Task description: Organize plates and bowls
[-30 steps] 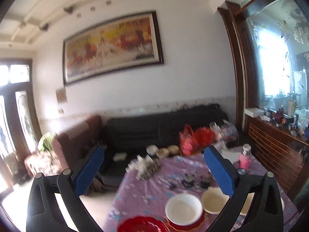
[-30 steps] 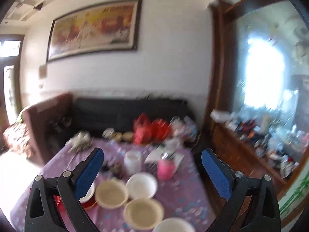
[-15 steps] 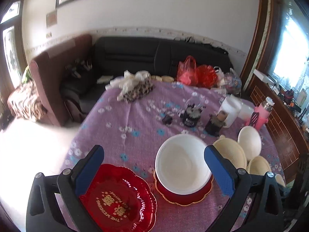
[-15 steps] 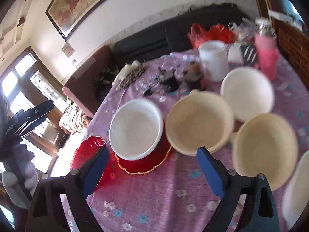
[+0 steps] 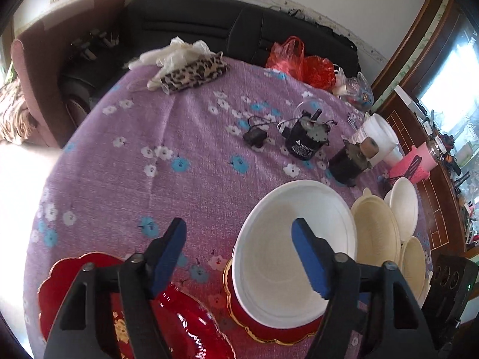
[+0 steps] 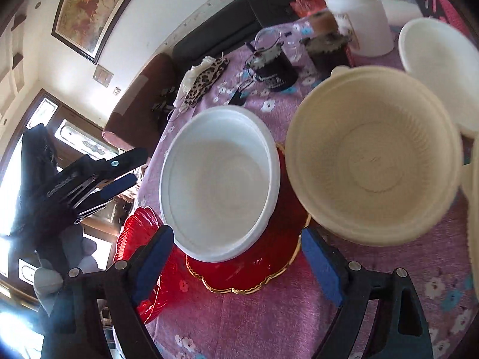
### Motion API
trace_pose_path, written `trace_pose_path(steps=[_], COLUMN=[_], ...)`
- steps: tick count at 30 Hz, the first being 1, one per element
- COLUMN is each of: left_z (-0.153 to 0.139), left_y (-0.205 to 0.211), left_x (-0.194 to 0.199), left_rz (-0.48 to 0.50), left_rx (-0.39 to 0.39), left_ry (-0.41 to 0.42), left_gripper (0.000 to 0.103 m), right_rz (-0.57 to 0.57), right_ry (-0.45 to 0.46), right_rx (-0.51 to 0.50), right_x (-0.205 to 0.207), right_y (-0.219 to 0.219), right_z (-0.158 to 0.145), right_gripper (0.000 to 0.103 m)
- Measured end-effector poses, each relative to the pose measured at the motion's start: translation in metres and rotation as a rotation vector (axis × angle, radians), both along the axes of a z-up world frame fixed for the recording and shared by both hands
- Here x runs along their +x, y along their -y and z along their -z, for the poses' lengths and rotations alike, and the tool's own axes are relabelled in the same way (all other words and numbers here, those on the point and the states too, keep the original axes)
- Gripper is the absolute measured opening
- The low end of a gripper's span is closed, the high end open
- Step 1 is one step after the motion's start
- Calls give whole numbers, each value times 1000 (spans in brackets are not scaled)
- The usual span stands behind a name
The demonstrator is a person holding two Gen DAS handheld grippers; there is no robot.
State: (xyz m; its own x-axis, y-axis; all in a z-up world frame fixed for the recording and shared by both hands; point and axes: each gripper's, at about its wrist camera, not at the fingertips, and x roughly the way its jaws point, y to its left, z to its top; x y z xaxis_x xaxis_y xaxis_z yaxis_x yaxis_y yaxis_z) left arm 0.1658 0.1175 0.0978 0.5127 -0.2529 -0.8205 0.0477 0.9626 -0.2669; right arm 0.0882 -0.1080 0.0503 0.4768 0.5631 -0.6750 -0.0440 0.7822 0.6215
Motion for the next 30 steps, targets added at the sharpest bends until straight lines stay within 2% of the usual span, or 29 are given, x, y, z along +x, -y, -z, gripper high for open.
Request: trace_pose_path(steps=[12,14,16,17,19,20,22,25,30], left_z=[24,26,29,30,32,32,31,27,18], left_y=[10,14,20,22,27,29,32,32,23], left_x=[19,20,20,20,19,18,15,10,1], left_rz=[27,48,76,86,99,101,102,96,77], left_rx=[9,4,10,14,31,40,62,94,67], left_ry=[-28,-33,-47,-51,-56,-55,-42,-9,8], left_gripper=[71,62,43,39,23,18,17,17,17], right_rz=[2,5,9,12,14,18,21,47,57], right_ry=[7,9,9,8,6,1,-6,-22,-14], right_rx=[-67,-79,-87,-91,-103,-113,-112,-146,-104], right_x=[19,20,21,22,23,24,25,25,21], right_y=[-20,-21,-22,-22,-24,-25,-26,-24,-17], right_z=[5,6,6,7,7,8,10,12,9], right_gripper=[91,91,91,90,82,79,59,40,29])
